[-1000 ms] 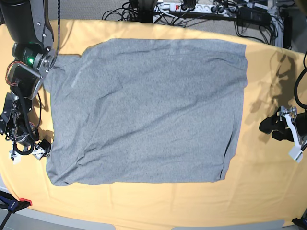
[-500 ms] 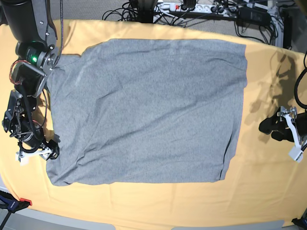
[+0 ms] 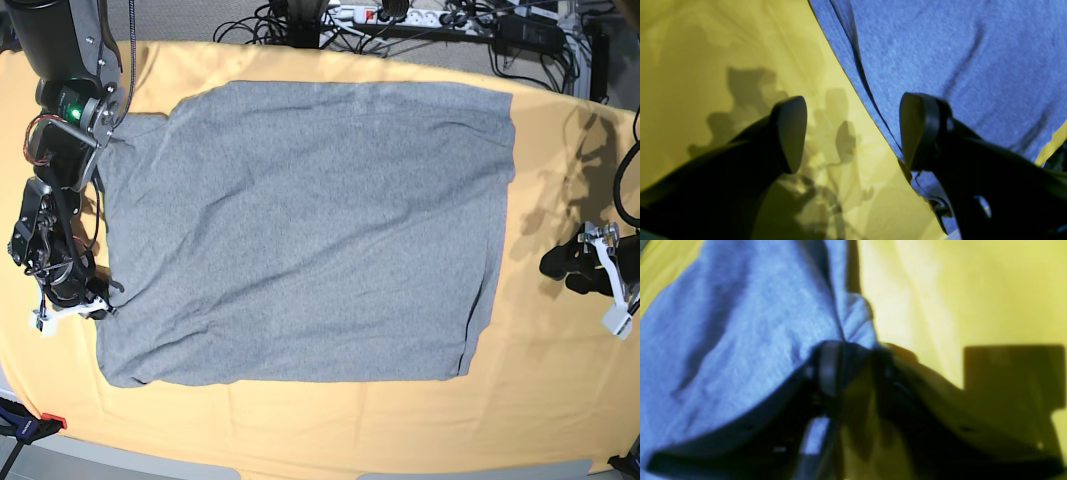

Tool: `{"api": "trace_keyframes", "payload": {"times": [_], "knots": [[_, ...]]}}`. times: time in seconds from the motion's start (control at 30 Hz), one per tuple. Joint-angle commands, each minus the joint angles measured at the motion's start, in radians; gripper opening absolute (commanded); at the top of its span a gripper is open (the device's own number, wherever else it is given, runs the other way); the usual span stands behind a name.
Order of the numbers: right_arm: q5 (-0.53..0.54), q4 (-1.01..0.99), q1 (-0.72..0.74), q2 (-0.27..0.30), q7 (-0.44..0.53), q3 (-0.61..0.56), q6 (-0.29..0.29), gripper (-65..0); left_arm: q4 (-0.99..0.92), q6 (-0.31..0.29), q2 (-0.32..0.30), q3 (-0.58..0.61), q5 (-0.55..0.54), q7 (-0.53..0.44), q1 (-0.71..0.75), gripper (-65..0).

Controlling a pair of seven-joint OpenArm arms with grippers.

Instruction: Layout the t-shirt on the table in an organized manner, then fold the t-shirt properly

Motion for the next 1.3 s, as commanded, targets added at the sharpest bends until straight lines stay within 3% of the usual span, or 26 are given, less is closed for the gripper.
{"api": "trace_keyframes", "payload": {"times": [0.0, 0.03, 0.1, 0.13, 0.23, 0.3, 0.43, 0.5, 0.63, 0.77, 1.1, 1.2, 1.27], "knots": [[0.021, 0.013, 0.032, 0.016, 0.005, 0.002, 0.022, -35.7, 0.011, -0.004, -0.026, -0.016, -0.02, -0.012, -0.025, -20.7], [0.031, 0.013, 0.032, 0.016, 0.005, 0.002, 0.043, -31.7, 0.011, -0.004, -0.026, -0.016, -0.02, -0.012, -0.025, -20.7], [0.039, 0.013, 0.032, 0.018, 0.005, 0.002, 0.045, -30.8, 0.011, -0.004, -0.026, -0.016, -0.02, -0.012, -0.025, -20.7], [0.029, 0.013, 0.032, 0.018, 0.016, 0.002, 0.006, -31.7, 0.011, -0.004, -0.026, -0.016, -0.02, -0.012, -0.025, -20.7], [-0.047, 0.013, 0.032, 0.018, 0.055, 0.002, -0.194, -39.5, 0.011, -0.003, -0.026, -0.016, -0.02, -0.012, -0.025, -20.7], [-0.078, 0.013, 0.032, 0.019, 0.065, 0.002, -0.23, -40.5, 0.011, -0.004, -0.026, -0.016, -0.02, -0.012, -0.025, -20.7], [-0.09, 0.013, 0.032, 0.019, 0.064, 0.002, -0.249, -40.4, 0.011, -0.003, -0.026, -0.017, -0.02, -0.012, -0.025, -20.7], [-0.08, 0.013, 0.032, 0.019, 0.063, 0.002, -0.236, -40.4, 0.011, -0.003, -0.026, -0.016, -0.02, -0.012, -0.025, -20.7], [0.003, 0.013, 0.031, 0.011, 0.052, 0.002, -0.126, -39.6, 0.011, -0.003, -0.026, -0.016, -0.02, -0.012, -0.025, -20.7], [0.016, 0.013, 0.031, -0.01, 0.053, 0.002, -0.084, -36.2, 0.011, -0.003, -0.026, -0.016, -0.02, -0.012, -0.025, -20.7], [0.137, 0.013, 0.031, -0.029, 0.041, 0.002, 0.021, -35.7, 0.011, -0.003, -0.026, -0.016, -0.019, -0.012, -0.025, -20.7], [0.174, 0.013, 0.031, -0.029, 0.022, 0.002, 0.062, -29.7, 0.011, -0.003, -0.026, -0.016, -0.019, -0.011, -0.025, -20.7], [0.166, 0.013, 0.032, -0.029, 0.028, 0.002, 0.056, -29.4, 0.011, -0.003, -0.026, -0.016, -0.019, -0.012, -0.025, -20.7]]}}
